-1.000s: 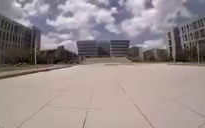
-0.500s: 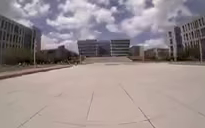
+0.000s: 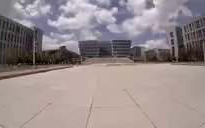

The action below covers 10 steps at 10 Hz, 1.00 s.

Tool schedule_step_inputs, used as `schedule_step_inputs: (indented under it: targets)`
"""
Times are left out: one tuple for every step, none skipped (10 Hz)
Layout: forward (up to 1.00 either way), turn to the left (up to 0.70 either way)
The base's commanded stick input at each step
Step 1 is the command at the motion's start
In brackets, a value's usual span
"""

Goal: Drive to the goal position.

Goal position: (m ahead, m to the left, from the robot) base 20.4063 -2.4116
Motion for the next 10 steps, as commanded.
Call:
schedule_step_inputs:
  targets:
    - [0.7, 0.0]
    - [0.7, 0.0]
    - [0.7, -0.31]
    - [0.7, -0.34]
    - [0.7, -0.34]
    - [0.7, -0.21]
    - [0.7, -0.01]
    - [0.7, 0.0]
    - [0.7, 0.0]
    - [0.7, 0.0]
